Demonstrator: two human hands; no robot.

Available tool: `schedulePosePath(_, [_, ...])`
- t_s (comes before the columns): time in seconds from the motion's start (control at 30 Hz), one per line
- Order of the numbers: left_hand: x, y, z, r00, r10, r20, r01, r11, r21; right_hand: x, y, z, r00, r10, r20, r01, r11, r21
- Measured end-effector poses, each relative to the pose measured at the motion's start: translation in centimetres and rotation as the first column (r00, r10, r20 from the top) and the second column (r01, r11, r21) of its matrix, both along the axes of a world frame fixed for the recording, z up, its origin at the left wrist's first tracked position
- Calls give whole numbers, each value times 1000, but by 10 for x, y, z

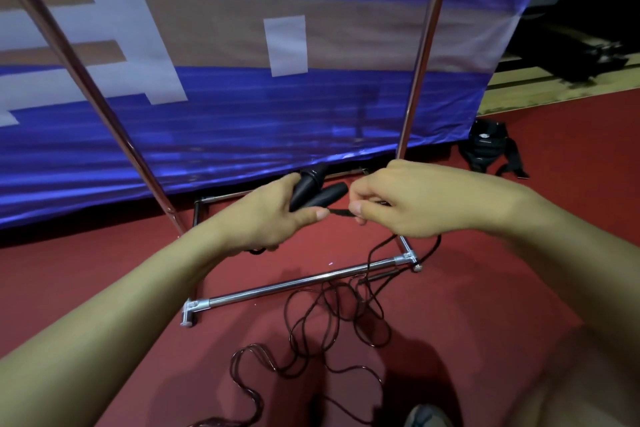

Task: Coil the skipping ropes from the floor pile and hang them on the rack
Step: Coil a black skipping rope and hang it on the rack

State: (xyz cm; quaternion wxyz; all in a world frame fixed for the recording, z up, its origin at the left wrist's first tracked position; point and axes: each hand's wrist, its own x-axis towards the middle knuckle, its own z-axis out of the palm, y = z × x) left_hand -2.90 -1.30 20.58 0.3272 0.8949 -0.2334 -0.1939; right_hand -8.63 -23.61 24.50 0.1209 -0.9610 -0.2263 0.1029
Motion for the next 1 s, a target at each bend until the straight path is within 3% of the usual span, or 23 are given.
schedulePosePath(0.13, [2,4,2,995,98,-15,-99,989,-113,-6,1,-6,1000,7,2,-7,999,39])
schedulePosePath(0.23, [2,5,9,975,159,-153,-197,940,-278,-7,3,-13,996,-25,80,22,999,36])
schedulePosePath(0.33, [2,6,18,947,138,-289,-252,878,-406,-4,3,-15,994,-59,88,51,995,90])
schedulePosePath(0.4, [4,7,21,942,124,-312,-260,858,-443,-3,6,-17,995,-87,51,81,990,111])
schedulePosePath(0.5, [6,11,25,936,130,-327,-282,831,-479,0,11,-26,987,-108,119,88,982,168])
schedulePosePath(0.6, [8,15,32,925,65,-374,-273,797,-538,6,10,-34,984,-179,-1,174,956,237])
schedulePosePath(0.7, [9,18,37,922,18,-386,-245,800,-548,8,10,-37,972,-205,-117,229,937,263])
schedulePosePath(0.83, [1,15,35,932,-53,-359,-148,849,-508,7,15,-36,911,-80,-404,300,802,516])
schedulePosePath(0.93, [-2,8,32,961,-37,-274,-93,892,-443,8,24,-42,929,-35,-368,266,756,598])
schedulePosePath(1.0, [2,10,30,981,17,-193,-89,925,-370,11,25,-42,949,-137,-284,278,790,546])
